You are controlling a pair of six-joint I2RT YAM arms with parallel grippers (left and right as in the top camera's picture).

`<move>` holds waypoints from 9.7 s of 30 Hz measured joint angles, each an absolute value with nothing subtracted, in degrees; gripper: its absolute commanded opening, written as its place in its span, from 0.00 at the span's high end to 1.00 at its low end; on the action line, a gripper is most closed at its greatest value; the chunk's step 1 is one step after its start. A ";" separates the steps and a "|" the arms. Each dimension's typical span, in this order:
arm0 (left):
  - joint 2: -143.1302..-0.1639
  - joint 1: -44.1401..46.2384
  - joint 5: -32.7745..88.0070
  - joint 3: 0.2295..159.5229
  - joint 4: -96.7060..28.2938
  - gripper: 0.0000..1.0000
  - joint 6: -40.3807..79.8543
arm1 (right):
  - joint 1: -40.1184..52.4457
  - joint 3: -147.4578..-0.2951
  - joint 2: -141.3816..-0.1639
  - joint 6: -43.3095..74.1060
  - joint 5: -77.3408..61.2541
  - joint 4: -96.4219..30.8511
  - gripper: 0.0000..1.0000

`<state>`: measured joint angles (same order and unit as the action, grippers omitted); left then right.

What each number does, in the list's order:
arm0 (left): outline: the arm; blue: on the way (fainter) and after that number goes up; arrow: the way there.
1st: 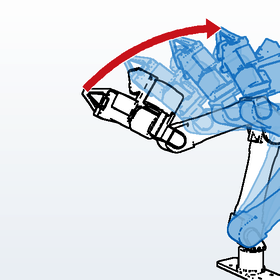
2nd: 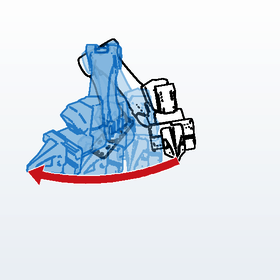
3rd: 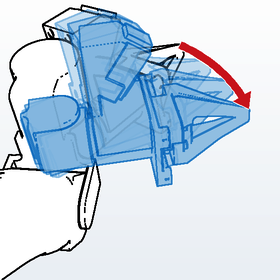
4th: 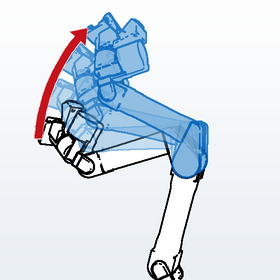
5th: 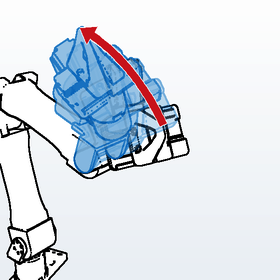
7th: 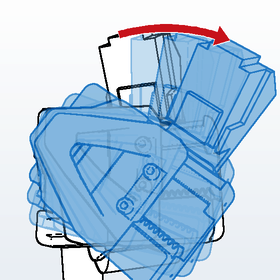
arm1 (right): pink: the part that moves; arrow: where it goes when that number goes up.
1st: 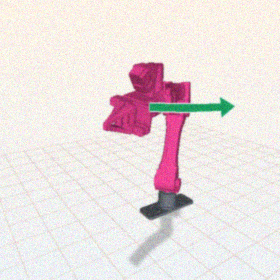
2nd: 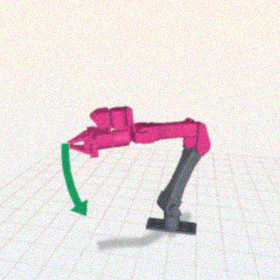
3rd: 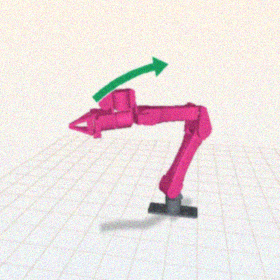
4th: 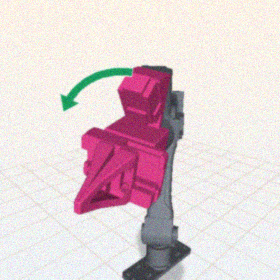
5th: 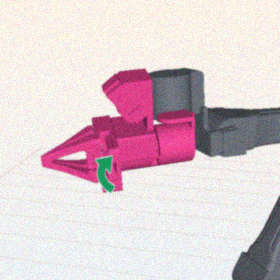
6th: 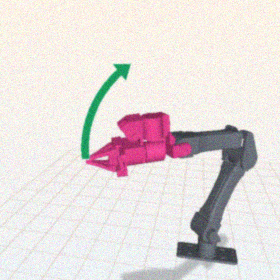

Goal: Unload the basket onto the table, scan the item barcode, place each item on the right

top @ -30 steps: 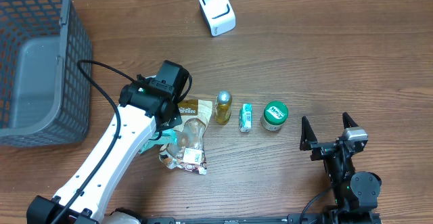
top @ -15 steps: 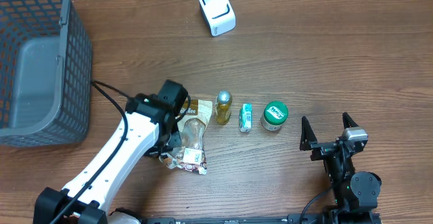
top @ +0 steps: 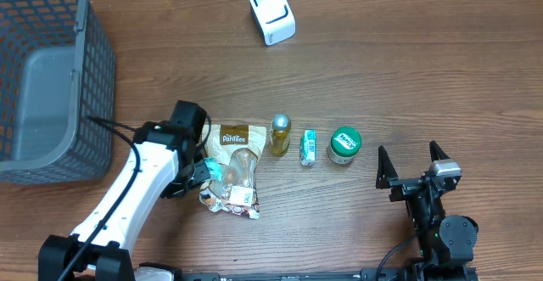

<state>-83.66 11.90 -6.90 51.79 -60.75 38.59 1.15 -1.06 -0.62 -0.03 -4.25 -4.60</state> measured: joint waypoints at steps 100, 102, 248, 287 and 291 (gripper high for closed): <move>-83.70 -12.43 -0.91 79.31 -49.43 0.70 15.03 | 1.15 -1.06 -0.62 -0.01 -4.27 -4.60 0.00; -83.70 -12.32 -0.36 79.37 -47.44 0.35 13.80 | 1.15 -1.06 -0.64 -0.03 -4.27 -4.62 0.00; -83.70 -12.08 0.49 79.46 -46.24 0.01 13.28 | 1.15 -1.06 -11.14 18.68 -5.56 -4.60 0.00; -83.70 -12.08 0.89 79.55 -46.26 0.00 13.28 | 1.15 -82.87 -58.92 19.51 -11.97 -74.70 0.00; -83.70 -12.08 0.89 79.55 -46.24 0.00 13.28 | 1.15 -82.96 -65.80 19.49 -16.40 -75.68 0.00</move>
